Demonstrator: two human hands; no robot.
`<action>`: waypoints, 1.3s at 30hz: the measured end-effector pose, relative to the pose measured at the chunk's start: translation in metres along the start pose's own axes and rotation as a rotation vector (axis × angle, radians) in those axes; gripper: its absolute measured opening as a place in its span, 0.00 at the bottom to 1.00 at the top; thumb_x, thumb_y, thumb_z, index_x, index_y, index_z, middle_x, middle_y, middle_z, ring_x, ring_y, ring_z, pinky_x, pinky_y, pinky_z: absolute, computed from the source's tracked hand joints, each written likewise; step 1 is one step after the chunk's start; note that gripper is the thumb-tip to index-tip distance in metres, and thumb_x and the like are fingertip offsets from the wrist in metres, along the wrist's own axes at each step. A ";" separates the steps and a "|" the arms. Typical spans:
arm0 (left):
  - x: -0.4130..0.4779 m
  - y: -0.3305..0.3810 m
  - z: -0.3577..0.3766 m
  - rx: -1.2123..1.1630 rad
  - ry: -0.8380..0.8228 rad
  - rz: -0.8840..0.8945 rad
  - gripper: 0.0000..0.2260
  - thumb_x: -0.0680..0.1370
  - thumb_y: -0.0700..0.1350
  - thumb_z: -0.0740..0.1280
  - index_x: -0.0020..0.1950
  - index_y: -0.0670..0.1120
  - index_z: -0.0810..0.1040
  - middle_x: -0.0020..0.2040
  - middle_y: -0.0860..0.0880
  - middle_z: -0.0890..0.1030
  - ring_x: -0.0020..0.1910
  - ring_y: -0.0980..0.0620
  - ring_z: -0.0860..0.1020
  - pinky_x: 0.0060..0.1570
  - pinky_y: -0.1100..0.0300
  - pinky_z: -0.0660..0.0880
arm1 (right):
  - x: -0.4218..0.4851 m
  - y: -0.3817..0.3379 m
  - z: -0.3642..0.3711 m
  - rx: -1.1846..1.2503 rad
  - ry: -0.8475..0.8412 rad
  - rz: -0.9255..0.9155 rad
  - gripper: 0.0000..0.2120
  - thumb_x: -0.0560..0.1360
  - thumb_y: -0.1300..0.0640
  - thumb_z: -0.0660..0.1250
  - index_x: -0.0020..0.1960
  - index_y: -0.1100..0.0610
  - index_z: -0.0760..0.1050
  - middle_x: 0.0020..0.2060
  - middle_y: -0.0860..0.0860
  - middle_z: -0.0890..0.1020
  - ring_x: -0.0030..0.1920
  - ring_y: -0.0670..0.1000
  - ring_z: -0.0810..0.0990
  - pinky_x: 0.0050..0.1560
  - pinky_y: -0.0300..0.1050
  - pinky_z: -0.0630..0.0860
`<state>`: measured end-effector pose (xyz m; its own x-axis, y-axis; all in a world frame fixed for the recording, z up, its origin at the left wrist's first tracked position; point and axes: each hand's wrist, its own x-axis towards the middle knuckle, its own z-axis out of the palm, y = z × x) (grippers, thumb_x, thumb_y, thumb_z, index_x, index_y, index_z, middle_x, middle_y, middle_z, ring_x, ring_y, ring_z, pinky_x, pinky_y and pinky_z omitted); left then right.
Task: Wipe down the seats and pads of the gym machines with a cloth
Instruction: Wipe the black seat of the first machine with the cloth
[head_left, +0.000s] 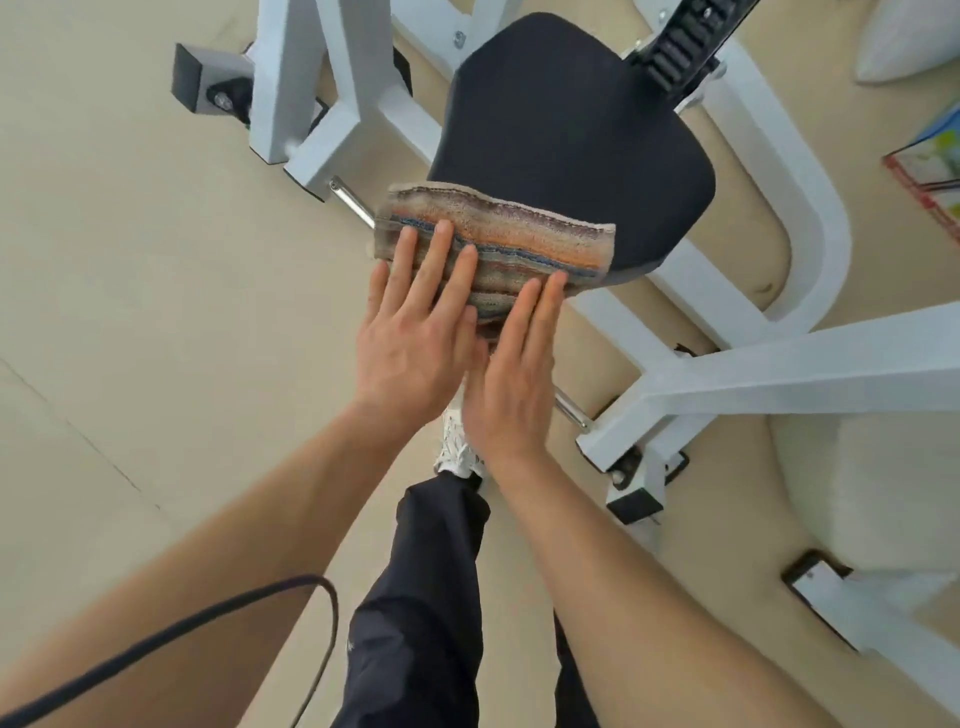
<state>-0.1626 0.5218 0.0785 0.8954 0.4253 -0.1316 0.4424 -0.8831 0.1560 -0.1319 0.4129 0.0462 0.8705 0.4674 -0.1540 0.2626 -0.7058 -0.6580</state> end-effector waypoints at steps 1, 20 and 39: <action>0.008 -0.006 -0.005 0.025 -0.064 0.052 0.24 0.84 0.52 0.51 0.80 0.48 0.62 0.81 0.46 0.59 0.80 0.41 0.55 0.77 0.44 0.53 | -0.008 -0.018 0.004 0.173 -0.031 0.102 0.34 0.84 0.49 0.53 0.80 0.63 0.39 0.81 0.59 0.41 0.81 0.52 0.46 0.76 0.35 0.52; 0.155 0.025 -0.008 0.289 -0.422 0.782 0.26 0.84 0.59 0.38 0.82 0.55 0.41 0.83 0.48 0.45 0.81 0.45 0.43 0.79 0.45 0.43 | 0.083 -0.027 0.020 0.911 0.481 0.694 0.33 0.84 0.43 0.47 0.81 0.54 0.34 0.82 0.53 0.46 0.81 0.49 0.50 0.79 0.50 0.55; 0.166 0.055 0.006 0.239 -0.406 0.764 0.26 0.83 0.60 0.36 0.81 0.58 0.40 0.82 0.52 0.43 0.81 0.48 0.42 0.79 0.48 0.43 | 0.110 0.014 -0.012 1.127 0.609 0.682 0.28 0.83 0.52 0.51 0.81 0.52 0.45 0.78 0.56 0.60 0.76 0.51 0.64 0.75 0.51 0.65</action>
<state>0.0100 0.5431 0.0595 0.8344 -0.3585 -0.4188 -0.3302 -0.9333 0.1411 -0.0269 0.4478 0.0288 0.8035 -0.2783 -0.5263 -0.4779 0.2257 -0.8489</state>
